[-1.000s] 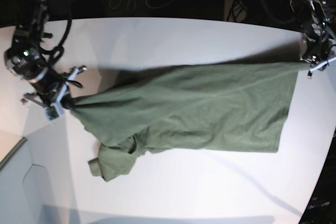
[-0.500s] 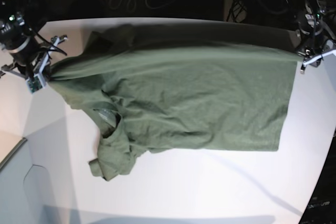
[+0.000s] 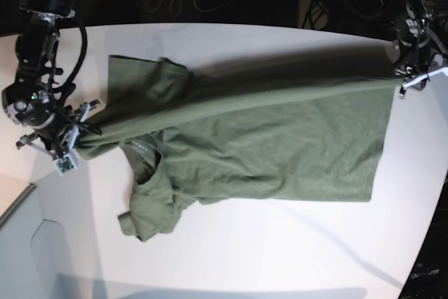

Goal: Layout the t-shirt on the table in an organized manner, then fold the t-shirt properly
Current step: 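Pull the shirt taut between both grippers, right gripper moving away, then lay the shirt flat and open the right gripper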

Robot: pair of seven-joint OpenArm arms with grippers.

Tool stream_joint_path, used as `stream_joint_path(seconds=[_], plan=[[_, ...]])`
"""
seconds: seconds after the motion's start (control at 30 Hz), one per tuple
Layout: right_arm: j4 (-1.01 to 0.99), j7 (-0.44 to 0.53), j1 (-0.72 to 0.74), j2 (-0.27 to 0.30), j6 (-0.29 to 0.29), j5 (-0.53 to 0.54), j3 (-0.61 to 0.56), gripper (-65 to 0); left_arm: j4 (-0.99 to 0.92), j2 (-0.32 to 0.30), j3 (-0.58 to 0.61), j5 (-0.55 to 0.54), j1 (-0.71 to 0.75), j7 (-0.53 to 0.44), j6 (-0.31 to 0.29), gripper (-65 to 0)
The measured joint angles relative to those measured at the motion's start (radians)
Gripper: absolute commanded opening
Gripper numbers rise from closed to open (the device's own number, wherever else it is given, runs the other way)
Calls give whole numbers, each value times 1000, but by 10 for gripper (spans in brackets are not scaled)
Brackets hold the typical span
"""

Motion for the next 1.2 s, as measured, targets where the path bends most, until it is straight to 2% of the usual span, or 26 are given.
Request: stream_joint_path(seconds=[0.17,0.2,0.3,0.47,0.53,0.63,0.77,0.93,1.2], plan=[[9,-15,-95,-4,0,-17,0,-650,0,3,0,0,0,0,0,-650],[9,-20,-100,-4,0,-15,3,-627,0,5,0,0,0,0,0,-650],[14,0,-87,-19,0,0,69,-524,0,7,23,1,2,-11,0,-650],[23,-11,-83,-41,0,-9,183,-287,0,6,34,5,2,-6,0,-650],[79,-12,-97,-51,0,-17,237,-238,0,4,34,4,3,-6,0,-650],[165,-6,-142,-97,0,-17,289,-233,0,3,34,3,2,-8,0,-650],[208,-9,-220,-158,0,-8,288,-231,-1,8,34,4,3,-7,0,-650],[166,-5,-249,-207,0,-7,288,-231,-1,8,33,4,0,-8,0,-650],[24,-7,-255,-248,0,-5,246,-233,-1,8,32,4,0,-8,0,-650]])
